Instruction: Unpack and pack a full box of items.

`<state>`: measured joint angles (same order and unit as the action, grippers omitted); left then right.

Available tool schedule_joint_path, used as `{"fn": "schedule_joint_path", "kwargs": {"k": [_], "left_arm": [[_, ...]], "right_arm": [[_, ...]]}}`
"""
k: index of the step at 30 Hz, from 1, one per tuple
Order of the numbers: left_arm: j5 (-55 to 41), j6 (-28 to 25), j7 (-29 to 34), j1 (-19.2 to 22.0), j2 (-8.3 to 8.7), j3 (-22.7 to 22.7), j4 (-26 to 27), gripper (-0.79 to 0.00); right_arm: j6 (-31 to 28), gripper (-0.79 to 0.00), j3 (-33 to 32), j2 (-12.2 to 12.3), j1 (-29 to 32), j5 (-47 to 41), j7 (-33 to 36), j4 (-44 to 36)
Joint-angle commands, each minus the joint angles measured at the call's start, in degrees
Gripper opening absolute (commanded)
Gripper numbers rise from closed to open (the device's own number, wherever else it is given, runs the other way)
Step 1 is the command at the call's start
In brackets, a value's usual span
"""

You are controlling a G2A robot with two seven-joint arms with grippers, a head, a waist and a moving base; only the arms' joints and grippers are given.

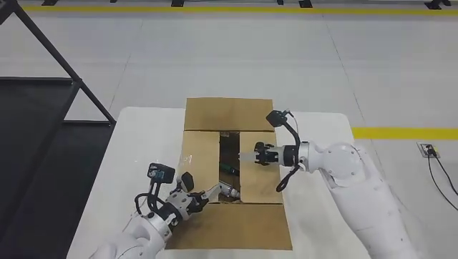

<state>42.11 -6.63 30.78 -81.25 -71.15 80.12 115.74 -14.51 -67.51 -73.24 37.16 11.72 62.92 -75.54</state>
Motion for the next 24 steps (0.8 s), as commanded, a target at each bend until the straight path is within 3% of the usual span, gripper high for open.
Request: {"fn": "schedule_joint_path", "kwargs": {"k": [1, 16, 24], "left_arm": [[-0.6, 0.0, 0.5, 0.2, 0.05, 0.1, -0.2, 0.0], [-1.6, 0.5, 1.2, 1.5, 0.35, -0.5, -1.4, 0.0], [-1.2, 2.0, 0.6, 1.6, 0.44, -0.8, -1.5, 0.0]], "right_arm": [[-0.2, 0.0, 0.4, 0.0, -0.3, -0.3, 0.0, 1.0], [-2.0, 0.0, 2.0, 0.6, -0.7, -0.1, -0.1, 1.1], [-6.6, 0.0, 2.2, 1.3, 0.0, -0.7, 1.6, -1.6]]}}
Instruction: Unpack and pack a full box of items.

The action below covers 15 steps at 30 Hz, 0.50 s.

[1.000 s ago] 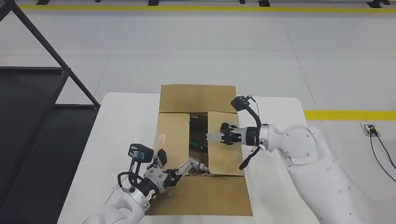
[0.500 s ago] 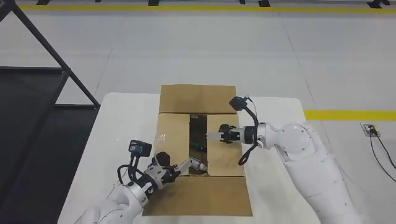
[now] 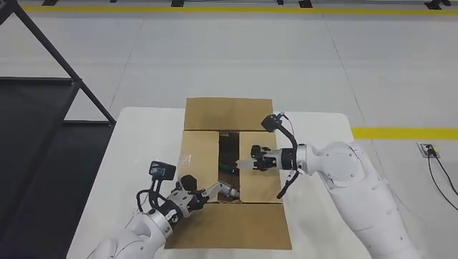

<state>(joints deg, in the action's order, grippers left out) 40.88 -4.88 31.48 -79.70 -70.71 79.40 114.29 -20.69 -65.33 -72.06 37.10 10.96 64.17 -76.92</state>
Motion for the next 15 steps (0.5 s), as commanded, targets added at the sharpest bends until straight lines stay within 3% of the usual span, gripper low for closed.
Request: {"fn": "schedule_joint_path", "kwargs": {"k": [1, 15], "left_arm": [[0.3, 0.5, -0.2, 0.1, 0.01, -0.2, -0.1, 0.0], [1.8, 2.6, -1.3, 0.3, 0.08, -1.3, -0.5, 0.0]], "right_arm": [[-0.5, 0.0, 0.2, 0.2, 0.1, 0.2, 0.7, -0.3], [2.2, 0.0, 3.7, 0.2, -1.5, 2.1, 0.8, 0.7]]}}
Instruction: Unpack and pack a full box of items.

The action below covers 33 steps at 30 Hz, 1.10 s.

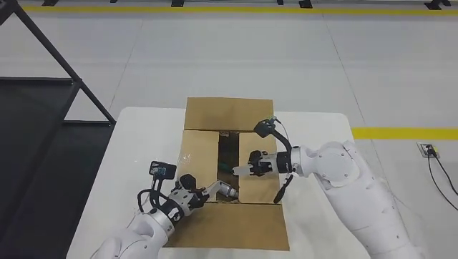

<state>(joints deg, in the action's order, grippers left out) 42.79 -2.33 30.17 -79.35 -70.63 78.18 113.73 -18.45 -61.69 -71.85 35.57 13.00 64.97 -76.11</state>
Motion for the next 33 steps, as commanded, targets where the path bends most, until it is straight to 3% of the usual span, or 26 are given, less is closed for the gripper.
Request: {"fn": "schedule_joint_path", "kwargs": {"k": [1, 12, 21, 27, 33], "left_arm": [[-0.3, -0.1, -0.1, -0.1, 0.02, -0.1, 0.1, 0.0], [-1.3, -1.6, -1.2, -2.0, 0.34, 1.3, 3.1, 0.0], [-3.3, -4.8, -3.7, -5.9, 0.78, 4.6, 8.2, 0.0], [-8.6, -11.8, -6.5, -10.1, 1.43, 12.8, 12.4, 0.0], [-17.8, -27.4, -6.4, -15.6, 2.48, 25.8, 10.9, 0.0]], "right_arm": [[0.0, 0.0, 0.2, 0.1, 0.0, 0.2, 0.0, -0.3], [0.7, 0.0, 1.7, 0.6, 0.4, 1.9, 1.3, -2.5], [1.1, 0.0, -0.6, 1.2, 1.7, 0.5, -2.7, -4.3], [1.7, 0.0, -3.6, 1.9, 1.5, -1.6, -3.4, -3.6], [0.0, 0.0, -7.1, 2.9, 0.0, -3.5, -1.8, -0.1]]}}
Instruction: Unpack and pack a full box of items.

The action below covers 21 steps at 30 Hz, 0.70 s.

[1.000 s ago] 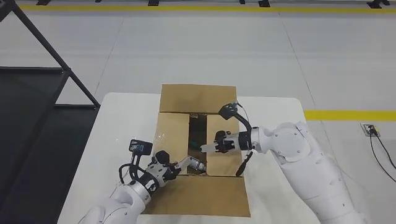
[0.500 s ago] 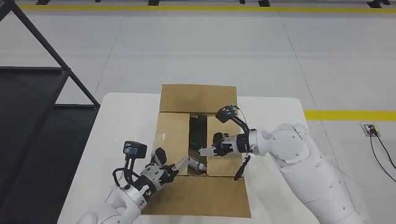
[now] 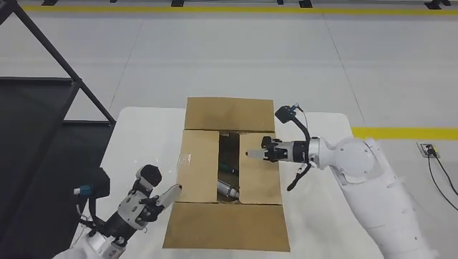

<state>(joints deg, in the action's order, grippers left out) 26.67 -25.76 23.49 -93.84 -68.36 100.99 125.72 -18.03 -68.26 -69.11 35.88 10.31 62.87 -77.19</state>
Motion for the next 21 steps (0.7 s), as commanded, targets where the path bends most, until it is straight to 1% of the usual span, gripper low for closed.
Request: {"fn": "schedule_joint_path", "kwargs": {"k": [1, 5, 8, 10, 11, 13, 21], "left_arm": [[-3.3, -6.3, 0.5, -2.0, 0.37, 5.0, -2.2, 0.0], [-11.1, -14.0, 3.7, -4.8, 1.13, 11.7, -6.6, 0.0], [-17.9, -18.2, 9.5, -6.4, 1.99, 15.3, -10.0, 0.0], [-21.5, -20.3, 14.6, -7.2, 2.69, 17.3, -12.0, 0.0], [-22.6, -21.4, 17.7, -7.6, 3.11, 18.1, -12.7, 0.0], [-23.1, -22.3, 21.3, -8.1, 3.75, 20.6, -14.2, 0.0], [-23.1, -22.3, 21.3, -8.1, 3.75, 20.6, -14.2, 0.0]], "right_arm": [[-1.2, 0.0, -0.9, 0.3, -0.7, -1.0, 1.0, 2.0], [-5.4, 0.0, -2.3, 0.8, -2.1, -3.7, 3.7, 5.5], [-6.9, 0.0, -2.9, 1.2, -2.4, -5.5, 6.0, 7.0], [-5.9, 0.0, -3.0, 1.6, -2.8, -4.3, 8.4, 7.2], [-5.9, 0.0, -3.0, 1.6, -2.8, -4.3, 8.4, 7.2], [-5.9, 0.0, -3.0, 1.6, -2.8, -4.3, 8.4, 7.2], [-5.9, 0.0, -3.0, 1.6, -2.8, -4.3, 8.4, 7.2]]}}
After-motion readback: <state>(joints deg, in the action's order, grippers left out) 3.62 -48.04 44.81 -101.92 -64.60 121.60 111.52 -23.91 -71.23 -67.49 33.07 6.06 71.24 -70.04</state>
